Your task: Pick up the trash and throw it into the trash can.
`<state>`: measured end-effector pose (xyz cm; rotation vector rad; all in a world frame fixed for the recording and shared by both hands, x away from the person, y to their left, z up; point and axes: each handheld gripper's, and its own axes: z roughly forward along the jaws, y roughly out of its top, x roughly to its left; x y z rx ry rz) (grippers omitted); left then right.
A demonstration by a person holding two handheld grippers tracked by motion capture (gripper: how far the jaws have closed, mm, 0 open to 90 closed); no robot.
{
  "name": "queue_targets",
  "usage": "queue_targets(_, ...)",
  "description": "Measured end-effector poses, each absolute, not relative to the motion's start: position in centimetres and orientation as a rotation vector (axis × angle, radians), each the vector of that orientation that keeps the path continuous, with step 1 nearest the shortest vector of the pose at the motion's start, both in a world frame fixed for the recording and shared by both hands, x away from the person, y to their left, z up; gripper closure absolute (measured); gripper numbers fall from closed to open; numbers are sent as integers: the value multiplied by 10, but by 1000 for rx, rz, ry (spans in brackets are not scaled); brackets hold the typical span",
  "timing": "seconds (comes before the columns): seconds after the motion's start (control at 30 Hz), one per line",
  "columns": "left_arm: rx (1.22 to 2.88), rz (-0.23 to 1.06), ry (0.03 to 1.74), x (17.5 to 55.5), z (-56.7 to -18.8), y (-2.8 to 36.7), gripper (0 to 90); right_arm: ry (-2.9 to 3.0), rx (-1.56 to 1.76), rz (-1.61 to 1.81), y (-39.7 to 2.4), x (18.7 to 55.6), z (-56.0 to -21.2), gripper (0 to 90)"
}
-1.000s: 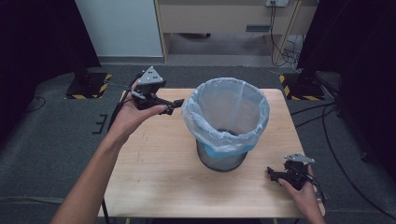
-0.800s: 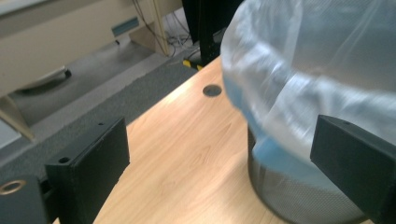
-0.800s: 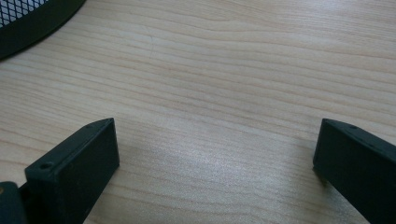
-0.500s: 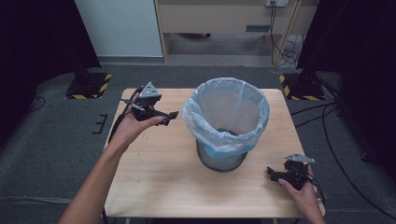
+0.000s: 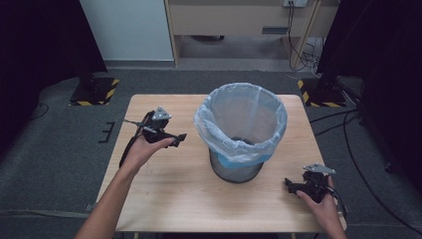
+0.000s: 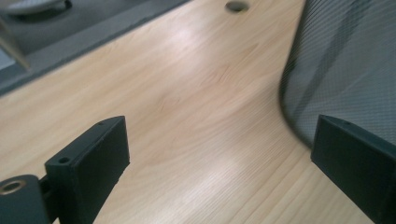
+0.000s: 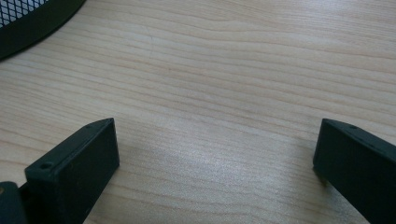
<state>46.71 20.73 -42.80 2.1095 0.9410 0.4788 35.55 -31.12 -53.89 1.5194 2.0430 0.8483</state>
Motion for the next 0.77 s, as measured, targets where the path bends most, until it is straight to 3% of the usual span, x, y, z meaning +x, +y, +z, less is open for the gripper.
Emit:
queue_targets(0.43,2165,417,1101,465,-507,229,37,2044,1518,848,-311,355,-539,3)
queue_targets(0.77,2163,434,1104,460,-535,233,19,2038,1522,849,-311,355,-539,3)
